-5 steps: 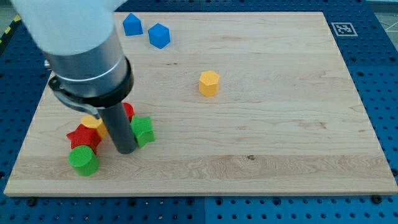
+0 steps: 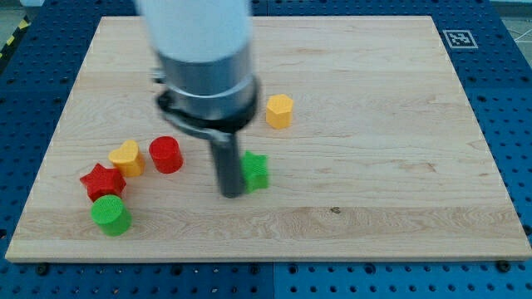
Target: Slide the green star towards the bottom right
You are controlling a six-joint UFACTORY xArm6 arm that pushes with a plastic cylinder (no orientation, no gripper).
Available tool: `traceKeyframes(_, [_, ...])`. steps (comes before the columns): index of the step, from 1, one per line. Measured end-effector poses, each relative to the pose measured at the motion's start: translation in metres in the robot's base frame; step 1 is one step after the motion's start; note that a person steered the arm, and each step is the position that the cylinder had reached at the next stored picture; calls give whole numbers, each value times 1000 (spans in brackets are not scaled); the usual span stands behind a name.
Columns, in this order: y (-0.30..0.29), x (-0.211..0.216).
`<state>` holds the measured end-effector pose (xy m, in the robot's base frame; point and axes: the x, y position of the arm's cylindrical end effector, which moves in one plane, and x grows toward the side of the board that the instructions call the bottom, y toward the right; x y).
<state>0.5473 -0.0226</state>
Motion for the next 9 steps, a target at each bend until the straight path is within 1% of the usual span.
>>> traceKeyframes(1, [52,3])
traceKeyframes(2, [13,2])
traceKeyframes(3, [-54,1])
traceKeyframes(4, [-72,-20])
traceKeyframes(5, [-54,-30])
traceKeyframes(6, [-11,-30])
traceKeyframes(7, [54,-30])
traceKeyframes(8, [103,-30])
traceKeyframes(9, [91,-31])
